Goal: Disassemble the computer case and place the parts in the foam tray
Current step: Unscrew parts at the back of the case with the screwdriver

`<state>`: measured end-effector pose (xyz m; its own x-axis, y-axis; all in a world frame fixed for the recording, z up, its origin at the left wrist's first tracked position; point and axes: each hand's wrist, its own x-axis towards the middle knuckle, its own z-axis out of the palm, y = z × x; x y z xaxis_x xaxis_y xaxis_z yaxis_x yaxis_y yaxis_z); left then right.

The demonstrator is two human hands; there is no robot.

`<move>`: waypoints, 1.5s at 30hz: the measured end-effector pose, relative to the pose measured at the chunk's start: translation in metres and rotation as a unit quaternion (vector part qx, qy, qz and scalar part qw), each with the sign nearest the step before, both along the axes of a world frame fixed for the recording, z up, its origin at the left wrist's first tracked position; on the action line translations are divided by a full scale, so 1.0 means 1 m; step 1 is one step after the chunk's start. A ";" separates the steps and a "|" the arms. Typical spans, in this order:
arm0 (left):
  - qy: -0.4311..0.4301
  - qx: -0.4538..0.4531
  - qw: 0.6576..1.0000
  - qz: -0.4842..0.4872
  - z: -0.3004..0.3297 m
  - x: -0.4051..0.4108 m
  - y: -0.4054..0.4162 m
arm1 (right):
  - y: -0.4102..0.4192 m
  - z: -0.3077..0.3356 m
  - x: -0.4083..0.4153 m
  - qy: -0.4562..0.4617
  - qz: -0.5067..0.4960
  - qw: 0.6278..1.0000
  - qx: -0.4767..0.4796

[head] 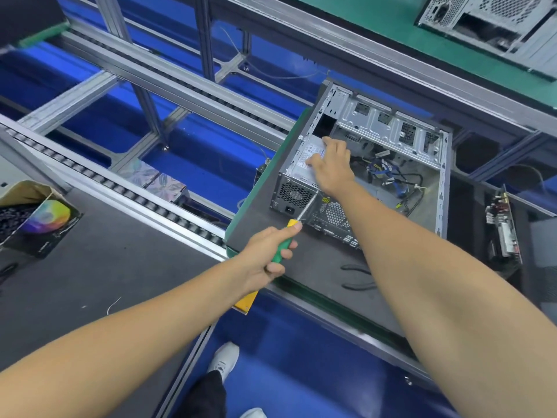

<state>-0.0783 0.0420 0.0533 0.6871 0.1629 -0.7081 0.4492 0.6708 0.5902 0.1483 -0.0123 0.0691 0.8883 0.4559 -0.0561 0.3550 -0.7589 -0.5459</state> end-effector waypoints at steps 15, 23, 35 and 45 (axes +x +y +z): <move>-0.024 -0.047 0.994 -0.093 0.009 0.001 -0.012 | -0.002 -0.002 0.002 -0.010 0.001 1.000 -0.006; -0.028 -0.006 0.993 -0.111 0.014 0.006 -0.003 | -0.001 -0.003 0.005 -0.014 -0.007 1.000 -0.010; -0.072 0.121 0.989 0.035 0.003 -0.003 -0.019 | -0.001 -0.006 0.006 -0.025 -0.012 1.000 -0.014; 0.012 0.034 0.998 0.047 0.004 0.003 -0.032 | -0.002 -0.007 0.007 -0.025 -0.005 1.000 -0.005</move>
